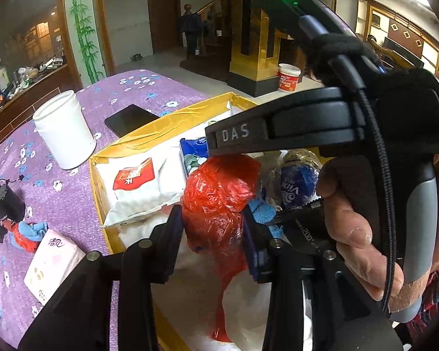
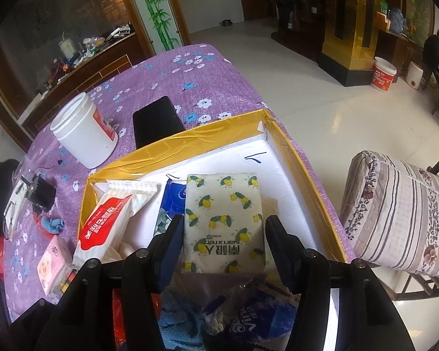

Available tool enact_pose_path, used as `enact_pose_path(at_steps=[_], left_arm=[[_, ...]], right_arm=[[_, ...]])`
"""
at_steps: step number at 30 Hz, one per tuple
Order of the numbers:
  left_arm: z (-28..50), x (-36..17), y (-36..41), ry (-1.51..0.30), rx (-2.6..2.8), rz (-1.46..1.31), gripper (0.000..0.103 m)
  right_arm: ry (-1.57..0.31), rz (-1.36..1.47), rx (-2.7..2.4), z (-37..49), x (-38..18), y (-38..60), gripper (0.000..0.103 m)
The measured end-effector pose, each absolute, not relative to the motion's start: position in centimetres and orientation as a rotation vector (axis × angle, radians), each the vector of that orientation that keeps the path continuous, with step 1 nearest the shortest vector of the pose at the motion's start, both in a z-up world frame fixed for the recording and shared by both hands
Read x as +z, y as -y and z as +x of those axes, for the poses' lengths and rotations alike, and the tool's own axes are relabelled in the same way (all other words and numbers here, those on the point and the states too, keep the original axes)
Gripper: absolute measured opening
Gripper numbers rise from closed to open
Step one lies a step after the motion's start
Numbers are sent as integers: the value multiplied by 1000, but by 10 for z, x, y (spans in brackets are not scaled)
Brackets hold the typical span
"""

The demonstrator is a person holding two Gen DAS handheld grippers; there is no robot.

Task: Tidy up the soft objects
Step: 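Lower both tools into the tray and open them to release bag and box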

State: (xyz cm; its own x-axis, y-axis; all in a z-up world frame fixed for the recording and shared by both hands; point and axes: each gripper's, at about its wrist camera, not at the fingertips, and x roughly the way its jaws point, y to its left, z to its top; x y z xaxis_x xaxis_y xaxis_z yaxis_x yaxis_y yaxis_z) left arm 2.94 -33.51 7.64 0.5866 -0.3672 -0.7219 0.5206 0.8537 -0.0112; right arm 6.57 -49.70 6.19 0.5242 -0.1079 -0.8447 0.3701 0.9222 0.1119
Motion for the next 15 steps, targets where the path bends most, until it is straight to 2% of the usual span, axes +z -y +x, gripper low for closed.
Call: enact_pose_path(at_steps=[5,15], left_arm=[[30,81,332,-783,-545,178,48],[32,82,328,-769,-540,165,49]], right_arm=[[-959,342,-268,56,67,502,62],[-927,362,-203,31,76,493,63]])
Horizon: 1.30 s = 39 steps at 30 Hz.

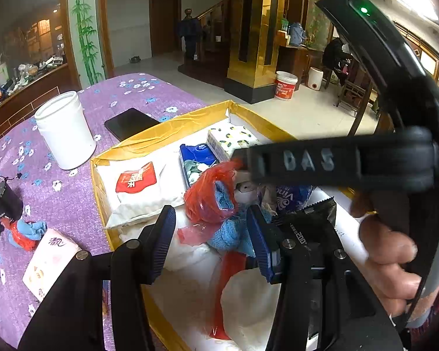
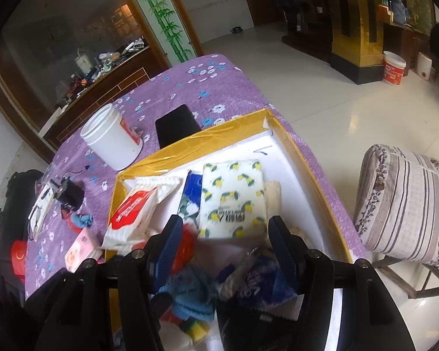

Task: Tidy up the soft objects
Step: 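Lower both tools into the tray and open them to release bag and box, then move the left tool back to the table and grasp the pink rose-print tissue pack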

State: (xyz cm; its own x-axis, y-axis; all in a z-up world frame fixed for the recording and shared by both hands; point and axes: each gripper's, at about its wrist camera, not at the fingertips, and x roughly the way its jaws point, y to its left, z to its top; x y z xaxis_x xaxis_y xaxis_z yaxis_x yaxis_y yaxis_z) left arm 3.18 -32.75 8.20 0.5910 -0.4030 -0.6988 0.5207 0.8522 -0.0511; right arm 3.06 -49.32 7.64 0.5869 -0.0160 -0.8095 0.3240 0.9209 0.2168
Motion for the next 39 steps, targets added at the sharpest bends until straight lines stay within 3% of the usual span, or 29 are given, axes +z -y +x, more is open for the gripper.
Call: enact_pose_path(at_steps=[14,18,24,39], left_arm=[[25,94,320,-752,-561,147,49],[20,102,315,-772,-592,133,59],[10,106,296,-819,-625,118,60],[-8,103,167,-807,-458,117,60]], right_arm=[[-802,435,-285,-55,112,481,65],[-761,480,-255,-89,108,467,66],[-698,451,-197,-121,112,437,66],[-747,386,-55,-103,91,357,66]])
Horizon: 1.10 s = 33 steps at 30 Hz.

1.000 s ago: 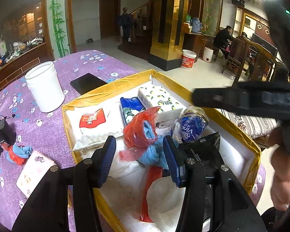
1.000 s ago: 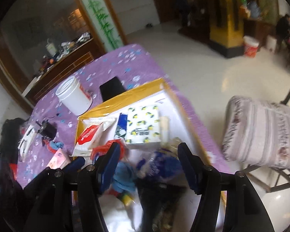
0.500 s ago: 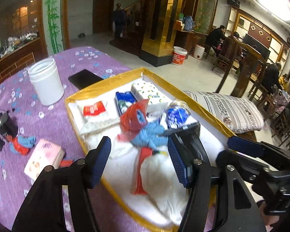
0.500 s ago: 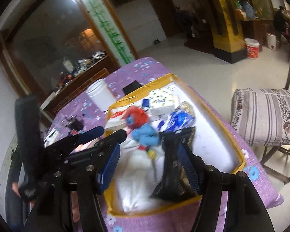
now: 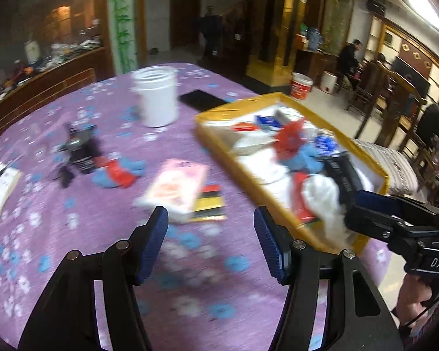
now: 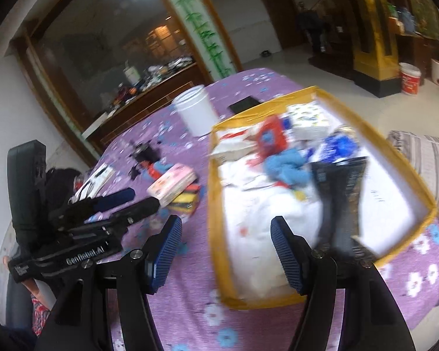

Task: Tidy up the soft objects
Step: 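Move the left tool back to the table and grasp the pink rose-print tissue pack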

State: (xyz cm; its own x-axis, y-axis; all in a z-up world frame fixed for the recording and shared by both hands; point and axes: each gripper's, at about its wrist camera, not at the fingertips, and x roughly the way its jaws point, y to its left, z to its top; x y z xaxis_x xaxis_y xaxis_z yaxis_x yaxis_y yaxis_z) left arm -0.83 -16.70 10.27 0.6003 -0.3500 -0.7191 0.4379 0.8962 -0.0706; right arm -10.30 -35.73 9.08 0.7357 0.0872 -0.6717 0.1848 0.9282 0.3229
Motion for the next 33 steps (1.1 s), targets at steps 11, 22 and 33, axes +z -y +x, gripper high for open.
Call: enact_pose_path(at_steps=[11,22,33], left_arm=[[15,84,104,-873,-358,45,60],[53,90,153,-964,-466,182,60],[93,49,190,-1097,-457,286,59]], right_arm=[[-764,359,-21,-91,84,336,66],[-768,384,-8,-96,77,345,66],[-767,402,-6,-102,74,354,66]])
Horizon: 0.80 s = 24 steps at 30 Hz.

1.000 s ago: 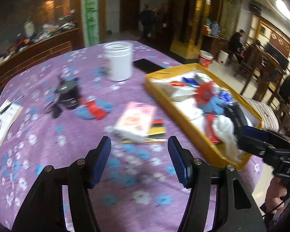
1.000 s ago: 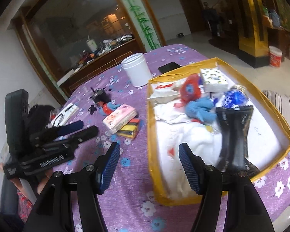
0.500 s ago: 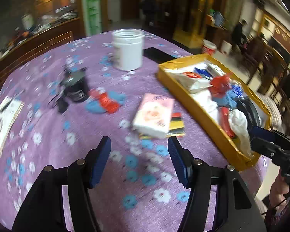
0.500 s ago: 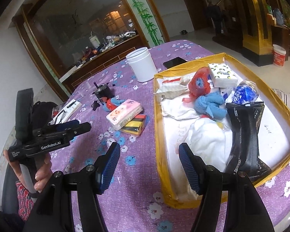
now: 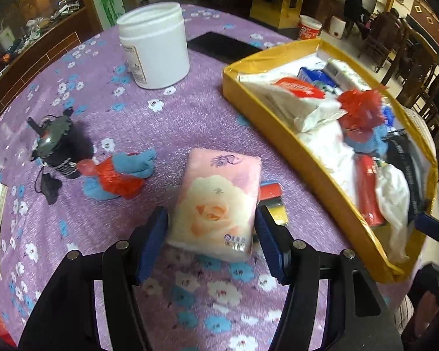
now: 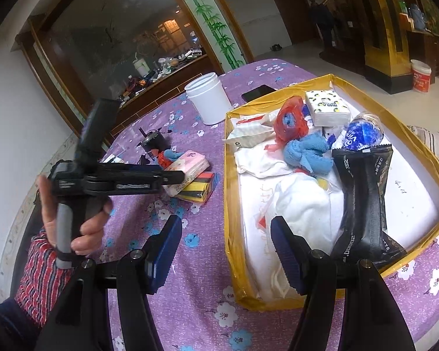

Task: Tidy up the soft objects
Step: 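Move the left tool back to the table and grasp the pink rose-print tissue pack, then grasp the striped sponge pack with the right tool while the left holds the tissue pack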

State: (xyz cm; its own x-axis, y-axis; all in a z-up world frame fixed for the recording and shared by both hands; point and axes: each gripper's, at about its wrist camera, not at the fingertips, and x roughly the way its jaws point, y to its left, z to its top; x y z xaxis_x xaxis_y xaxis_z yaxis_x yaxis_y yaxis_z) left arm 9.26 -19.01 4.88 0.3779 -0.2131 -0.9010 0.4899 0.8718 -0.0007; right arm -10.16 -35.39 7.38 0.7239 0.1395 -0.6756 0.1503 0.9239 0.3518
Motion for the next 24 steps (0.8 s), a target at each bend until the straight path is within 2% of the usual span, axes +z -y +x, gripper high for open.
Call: enact_pose_path(at_steps=[2,4,6,15,20,24], left_arm=[[97,43,191,-1098,-433,276,59],[100,41,188,-1105,-431,234,52],[97,44,183,-1083,-408,215,50],[58,74,115,-997,-305,90,50],[55,76,72,-918,-195,16,50],[64,72,56,-908,-183,-17,50]], right_arm=[[-771,407,-2,-101,72,354,66],[-774,406,-1,-99,71,352,66],[-777,401,0,-98,71,350,66],[-835,330,63,-76,78,326,66],[-945,179,193,-28,84,292,65],[-1057,17,199,28,67,274,65]])
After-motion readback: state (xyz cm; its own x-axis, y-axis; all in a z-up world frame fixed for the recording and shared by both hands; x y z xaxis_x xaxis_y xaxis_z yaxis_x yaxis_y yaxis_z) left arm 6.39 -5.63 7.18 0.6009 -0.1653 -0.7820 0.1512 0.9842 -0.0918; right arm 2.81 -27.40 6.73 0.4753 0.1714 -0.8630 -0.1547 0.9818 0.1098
